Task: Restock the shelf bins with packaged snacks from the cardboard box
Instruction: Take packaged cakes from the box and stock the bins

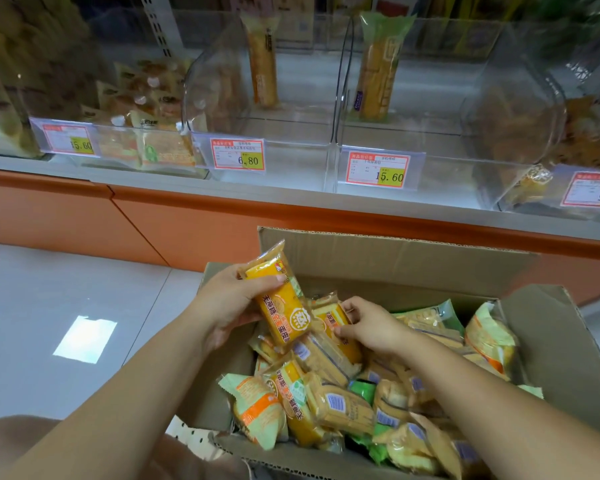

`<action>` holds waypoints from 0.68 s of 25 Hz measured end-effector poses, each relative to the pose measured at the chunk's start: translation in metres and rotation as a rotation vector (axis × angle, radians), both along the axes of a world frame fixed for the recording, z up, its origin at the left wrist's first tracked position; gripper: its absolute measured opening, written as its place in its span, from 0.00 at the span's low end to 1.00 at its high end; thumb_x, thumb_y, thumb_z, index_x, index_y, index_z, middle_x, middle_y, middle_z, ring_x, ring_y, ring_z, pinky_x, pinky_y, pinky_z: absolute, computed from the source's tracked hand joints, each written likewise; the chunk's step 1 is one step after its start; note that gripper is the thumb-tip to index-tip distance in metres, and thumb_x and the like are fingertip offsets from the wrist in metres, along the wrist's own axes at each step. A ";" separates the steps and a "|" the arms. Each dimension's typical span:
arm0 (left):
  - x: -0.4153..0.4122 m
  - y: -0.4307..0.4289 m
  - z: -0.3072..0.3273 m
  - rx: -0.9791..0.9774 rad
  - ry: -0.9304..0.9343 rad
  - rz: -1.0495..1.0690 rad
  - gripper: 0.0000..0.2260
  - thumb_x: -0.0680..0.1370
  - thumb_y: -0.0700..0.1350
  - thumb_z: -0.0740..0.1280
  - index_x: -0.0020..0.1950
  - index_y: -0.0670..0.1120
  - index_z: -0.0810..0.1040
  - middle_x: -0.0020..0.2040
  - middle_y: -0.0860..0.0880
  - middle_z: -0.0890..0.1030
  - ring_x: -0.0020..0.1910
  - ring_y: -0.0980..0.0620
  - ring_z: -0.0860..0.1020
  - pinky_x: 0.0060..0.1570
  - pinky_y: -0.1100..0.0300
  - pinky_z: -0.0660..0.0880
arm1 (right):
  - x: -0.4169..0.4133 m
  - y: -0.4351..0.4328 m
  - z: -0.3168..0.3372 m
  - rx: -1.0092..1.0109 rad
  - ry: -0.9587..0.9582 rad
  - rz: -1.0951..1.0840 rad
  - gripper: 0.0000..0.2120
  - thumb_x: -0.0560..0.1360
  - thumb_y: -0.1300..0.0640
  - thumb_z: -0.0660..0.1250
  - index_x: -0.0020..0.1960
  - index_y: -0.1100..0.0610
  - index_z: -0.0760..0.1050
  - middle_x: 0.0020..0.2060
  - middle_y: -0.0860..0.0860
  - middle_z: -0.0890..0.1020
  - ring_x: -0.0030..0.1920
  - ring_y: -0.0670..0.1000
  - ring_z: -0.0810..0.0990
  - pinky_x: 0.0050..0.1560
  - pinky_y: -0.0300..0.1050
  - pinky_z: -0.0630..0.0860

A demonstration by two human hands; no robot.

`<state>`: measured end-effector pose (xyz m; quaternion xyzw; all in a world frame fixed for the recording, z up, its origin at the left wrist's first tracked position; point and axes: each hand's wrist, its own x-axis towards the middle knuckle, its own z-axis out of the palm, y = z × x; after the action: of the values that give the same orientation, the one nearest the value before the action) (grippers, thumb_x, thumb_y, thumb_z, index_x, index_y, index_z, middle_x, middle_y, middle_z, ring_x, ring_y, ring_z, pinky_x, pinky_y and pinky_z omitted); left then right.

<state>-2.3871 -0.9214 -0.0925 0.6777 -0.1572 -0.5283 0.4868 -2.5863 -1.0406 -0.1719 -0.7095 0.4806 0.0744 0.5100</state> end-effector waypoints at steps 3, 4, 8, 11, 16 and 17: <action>-0.003 -0.001 -0.002 0.028 -0.002 -0.056 0.17 0.73 0.46 0.75 0.60 0.46 0.77 0.49 0.45 0.86 0.50 0.47 0.84 0.53 0.51 0.79 | -0.021 -0.005 0.032 0.184 -0.306 -0.182 0.14 0.76 0.58 0.70 0.60 0.52 0.74 0.50 0.48 0.84 0.52 0.48 0.83 0.49 0.41 0.79; -0.006 -0.003 -0.002 0.038 -0.006 -0.080 0.17 0.73 0.46 0.74 0.60 0.46 0.77 0.49 0.45 0.86 0.50 0.47 0.84 0.55 0.50 0.79 | -0.029 -0.005 0.042 0.258 -0.388 -0.243 0.14 0.76 0.59 0.69 0.61 0.52 0.75 0.50 0.49 0.85 0.51 0.48 0.83 0.49 0.42 0.79; -0.025 -0.011 -0.001 0.045 0.024 -0.174 0.14 0.74 0.47 0.74 0.57 0.45 0.79 0.47 0.45 0.86 0.45 0.49 0.84 0.48 0.53 0.79 | -0.047 -0.004 0.061 0.508 -0.594 -0.444 0.15 0.77 0.55 0.64 0.63 0.55 0.76 0.55 0.57 0.83 0.56 0.55 0.82 0.59 0.57 0.77; -0.043 -0.019 0.002 0.040 0.042 -0.226 0.13 0.74 0.47 0.73 0.57 0.46 0.80 0.47 0.44 0.86 0.44 0.49 0.84 0.51 0.50 0.79 | -0.047 0.003 0.071 0.573 -0.702 -0.471 0.16 0.77 0.56 0.62 0.63 0.57 0.76 0.57 0.59 0.82 0.55 0.56 0.81 0.56 0.58 0.78; -0.061 -0.035 0.015 0.017 0.039 -0.249 0.14 0.74 0.50 0.73 0.58 0.46 0.81 0.49 0.44 0.86 0.46 0.48 0.83 0.58 0.44 0.78 | -0.059 0.004 0.090 0.521 -0.709 -0.407 0.20 0.73 0.54 0.67 0.64 0.53 0.75 0.56 0.56 0.83 0.55 0.57 0.83 0.53 0.61 0.79; -0.064 -0.037 0.019 0.010 0.037 -0.252 0.16 0.74 0.50 0.73 0.59 0.46 0.80 0.50 0.44 0.86 0.47 0.47 0.83 0.60 0.43 0.77 | -0.062 0.002 0.094 0.505 -0.717 -0.413 0.20 0.73 0.55 0.68 0.65 0.54 0.75 0.55 0.56 0.84 0.54 0.57 0.83 0.51 0.59 0.80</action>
<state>-2.4514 -0.9587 -0.0738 0.6451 -0.2294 -0.5985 0.4159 -2.6487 -1.0384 -0.0779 -0.4343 0.3724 -0.1633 0.8038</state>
